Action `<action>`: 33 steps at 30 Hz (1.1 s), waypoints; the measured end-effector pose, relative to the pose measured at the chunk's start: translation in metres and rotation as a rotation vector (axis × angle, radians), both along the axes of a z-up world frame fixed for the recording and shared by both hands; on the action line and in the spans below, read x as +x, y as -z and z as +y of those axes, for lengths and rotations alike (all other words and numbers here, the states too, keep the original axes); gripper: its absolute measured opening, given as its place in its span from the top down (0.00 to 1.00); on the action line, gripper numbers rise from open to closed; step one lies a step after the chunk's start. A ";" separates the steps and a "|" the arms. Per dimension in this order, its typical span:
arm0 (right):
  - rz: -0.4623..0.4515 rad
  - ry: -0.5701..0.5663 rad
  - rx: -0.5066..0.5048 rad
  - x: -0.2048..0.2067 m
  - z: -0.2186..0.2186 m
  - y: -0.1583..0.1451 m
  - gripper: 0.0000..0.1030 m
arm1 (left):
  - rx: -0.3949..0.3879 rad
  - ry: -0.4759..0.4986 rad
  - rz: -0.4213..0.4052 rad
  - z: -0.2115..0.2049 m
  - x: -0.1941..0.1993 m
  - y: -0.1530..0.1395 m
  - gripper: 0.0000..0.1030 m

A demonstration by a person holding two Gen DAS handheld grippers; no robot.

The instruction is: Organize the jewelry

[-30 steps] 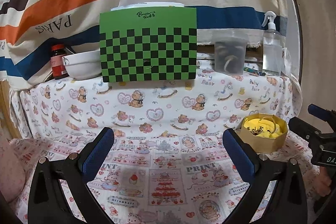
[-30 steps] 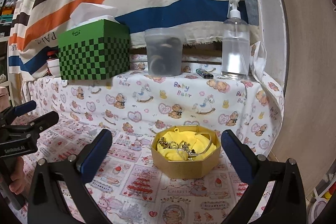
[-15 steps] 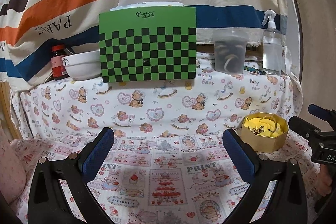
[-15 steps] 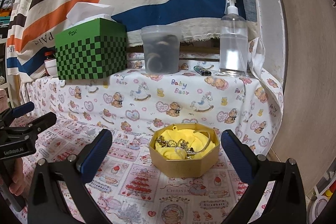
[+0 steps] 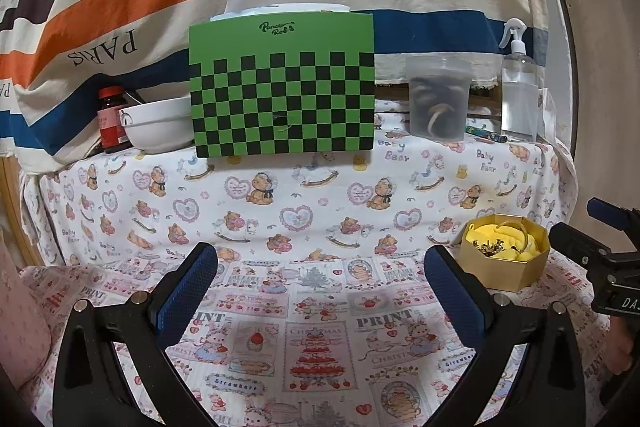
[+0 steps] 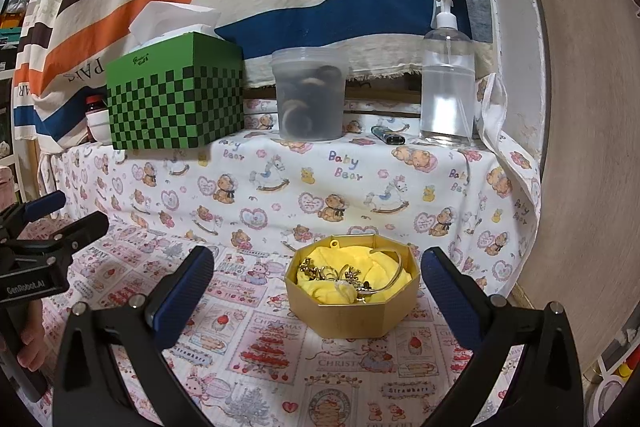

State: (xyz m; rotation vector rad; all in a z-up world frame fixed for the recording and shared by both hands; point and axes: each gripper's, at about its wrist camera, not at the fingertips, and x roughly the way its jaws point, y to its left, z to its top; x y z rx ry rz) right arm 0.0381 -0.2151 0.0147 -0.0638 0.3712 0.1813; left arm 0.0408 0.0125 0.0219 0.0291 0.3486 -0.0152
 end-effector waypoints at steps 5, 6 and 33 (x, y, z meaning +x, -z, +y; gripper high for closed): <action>-0.005 0.004 -0.003 -0.001 0.000 0.000 0.00 | 0.010 -0.008 -0.003 -0.001 -0.001 -0.001 0.01; -0.007 0.006 -0.007 -0.001 0.001 0.000 0.00 | 0.008 -0.006 -0.003 -0.001 0.000 0.000 0.01; 0.000 0.014 -0.013 0.000 0.002 -0.001 0.00 | 0.030 -0.050 -0.003 -0.001 -0.001 0.000 0.01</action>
